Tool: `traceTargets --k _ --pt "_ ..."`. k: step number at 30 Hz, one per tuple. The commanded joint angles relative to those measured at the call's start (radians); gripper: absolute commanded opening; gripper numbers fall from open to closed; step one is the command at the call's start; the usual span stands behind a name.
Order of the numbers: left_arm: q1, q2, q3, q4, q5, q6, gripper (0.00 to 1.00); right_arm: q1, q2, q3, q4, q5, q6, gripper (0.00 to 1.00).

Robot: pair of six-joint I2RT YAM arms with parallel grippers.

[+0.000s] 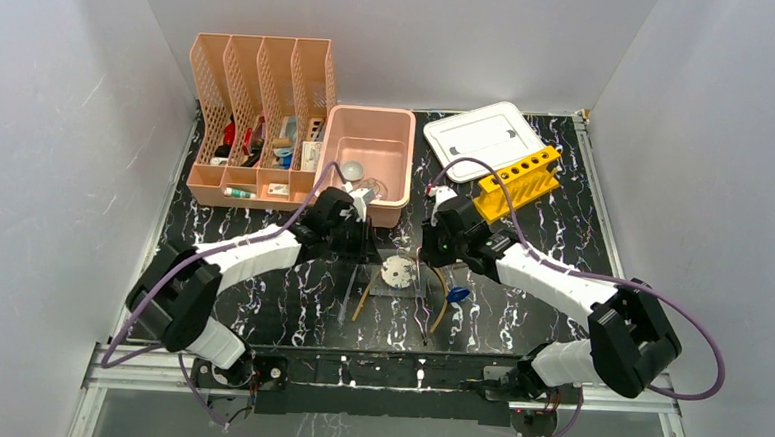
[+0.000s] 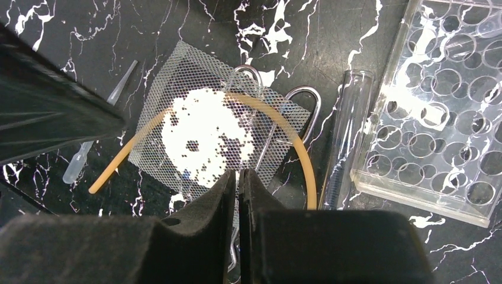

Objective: Organize the chemistry lab equipment

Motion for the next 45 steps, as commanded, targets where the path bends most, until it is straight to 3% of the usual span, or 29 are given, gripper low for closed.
traceTargets --k 1,14,26,32,38,45 --pt "0.001 0.058 -0.040 0.012 -0.032 0.024 0.00 -0.005 -0.038 -0.015 0.003 0.009 0.020 0.18" --pt "0.001 0.155 -0.053 0.036 -0.069 0.027 0.00 -0.011 -0.053 -0.072 0.036 -0.012 0.041 0.21" --pt "0.001 0.221 -0.042 -0.072 -0.174 0.078 0.00 -0.016 -0.059 -0.078 0.044 -0.007 0.042 0.24" --pt "-0.002 0.139 -0.050 -0.090 -0.128 0.058 0.00 -0.016 -0.063 -0.076 0.050 -0.001 0.036 0.32" --pt "-0.048 -0.014 0.013 -0.150 -0.116 0.048 0.00 -0.016 -0.057 -0.076 0.056 -0.006 0.035 0.33" --pt "-0.051 -0.080 0.106 -0.221 -0.183 0.070 0.15 -0.016 -0.056 -0.087 0.064 -0.012 0.037 0.34"
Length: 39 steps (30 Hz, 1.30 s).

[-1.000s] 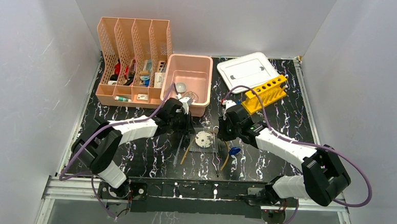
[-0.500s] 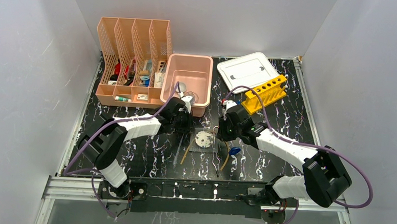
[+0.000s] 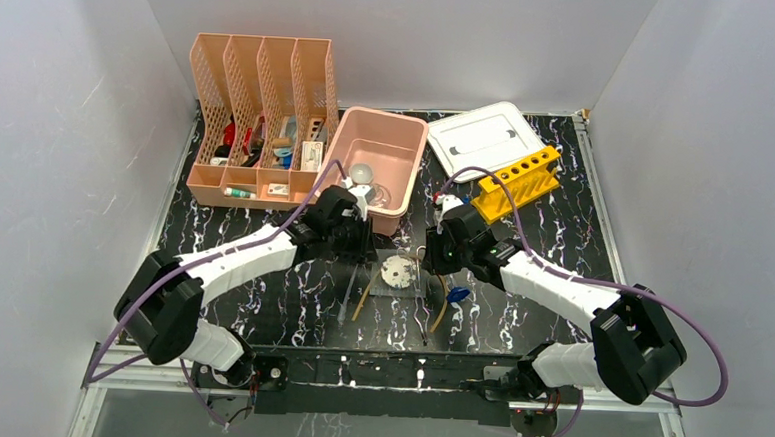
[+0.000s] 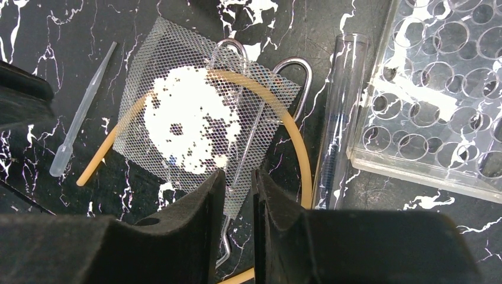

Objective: Organize the chemistry lab equipment

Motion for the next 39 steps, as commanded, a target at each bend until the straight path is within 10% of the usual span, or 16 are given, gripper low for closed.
traceTargets --k 1,9,32,39 --pt "-0.002 -0.037 0.085 -0.082 -0.033 0.010 0.16 -0.002 -0.021 -0.009 0.047 -0.008 0.002 0.34" --pt "-0.017 -0.091 -0.104 0.082 0.063 -0.028 0.00 -0.004 -0.066 -0.013 0.042 0.010 0.024 0.33" --pt "-0.038 0.062 -0.315 0.409 -0.082 -0.197 0.00 -0.008 -0.081 -0.048 0.048 0.006 0.056 0.33" --pt "-0.039 0.109 -0.334 0.420 -0.095 -0.207 0.00 -0.009 -0.064 -0.081 0.084 -0.026 0.067 0.73"
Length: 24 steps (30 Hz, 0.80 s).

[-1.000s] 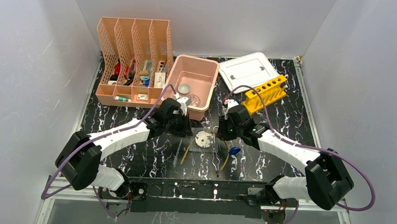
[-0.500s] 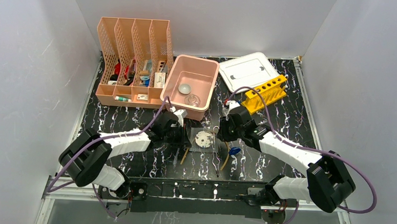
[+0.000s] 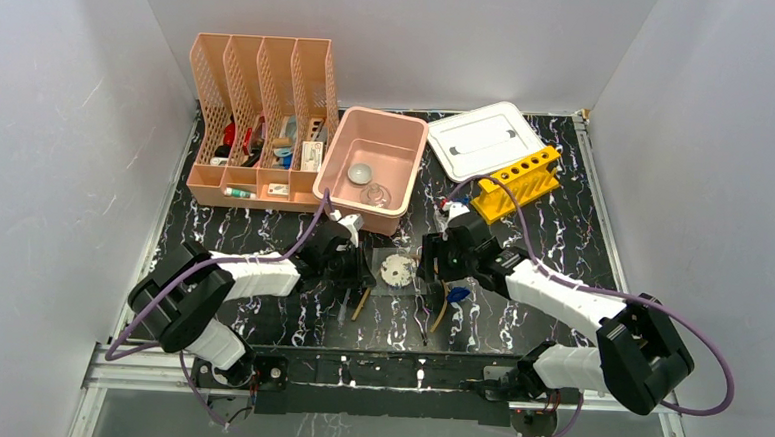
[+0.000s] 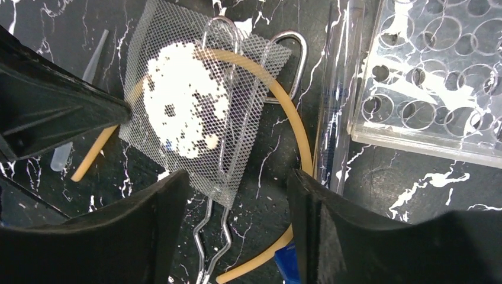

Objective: Organize the chemistry lab equipment

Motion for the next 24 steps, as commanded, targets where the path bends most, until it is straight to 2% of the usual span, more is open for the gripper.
traceTargets --k 1,5,10,18,21,24 --pt "-0.003 0.039 -0.033 -0.009 -0.055 0.003 0.00 -0.007 -0.005 -0.023 0.078 -0.035 0.011 0.75" --pt "-0.003 0.045 -0.030 -0.009 -0.054 0.006 0.00 -0.009 0.021 -0.047 0.118 -0.052 0.016 0.76" --pt "-0.003 0.052 -0.029 -0.012 -0.052 0.010 0.00 -0.012 0.056 -0.079 0.214 -0.136 0.008 0.64" --pt "-0.003 0.050 -0.035 -0.013 -0.055 0.014 0.00 -0.015 0.103 -0.111 0.291 -0.197 -0.021 0.62" --pt "-0.003 0.051 -0.033 -0.014 -0.055 0.015 0.00 -0.016 0.099 -0.101 0.295 -0.210 -0.043 0.53" --pt "-0.003 0.049 -0.033 -0.014 -0.055 0.016 0.00 -0.016 0.078 -0.099 0.308 -0.216 -0.056 0.33"
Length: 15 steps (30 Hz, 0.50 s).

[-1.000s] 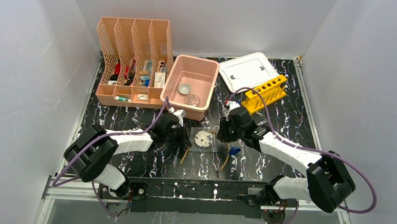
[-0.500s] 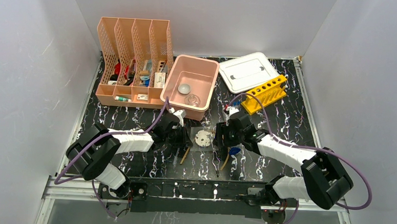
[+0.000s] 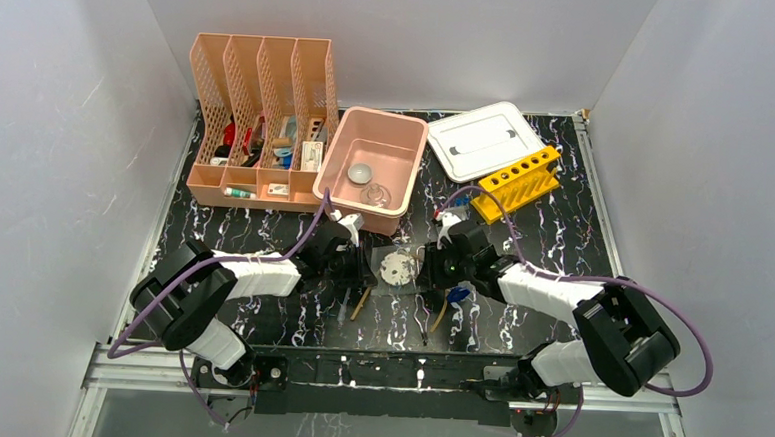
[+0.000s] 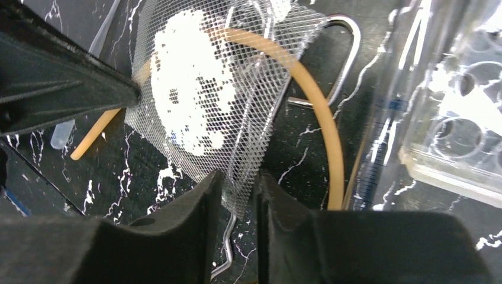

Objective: Organize the chemistry lab equipment

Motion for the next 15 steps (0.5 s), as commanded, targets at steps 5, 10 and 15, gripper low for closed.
traceTargets --k 5,10,15 --pt "-0.003 0.033 -0.018 -0.072 -0.049 0.032 0.00 -0.004 -0.053 0.021 0.078 -0.054 -0.039 0.06" --pt "-0.003 -0.006 -0.022 -0.080 -0.050 0.045 0.00 -0.004 -0.094 0.033 0.059 -0.082 -0.048 0.00" --pt "-0.004 -0.049 -0.010 -0.114 -0.065 0.057 0.00 -0.003 -0.131 0.054 0.025 -0.088 -0.051 0.00"
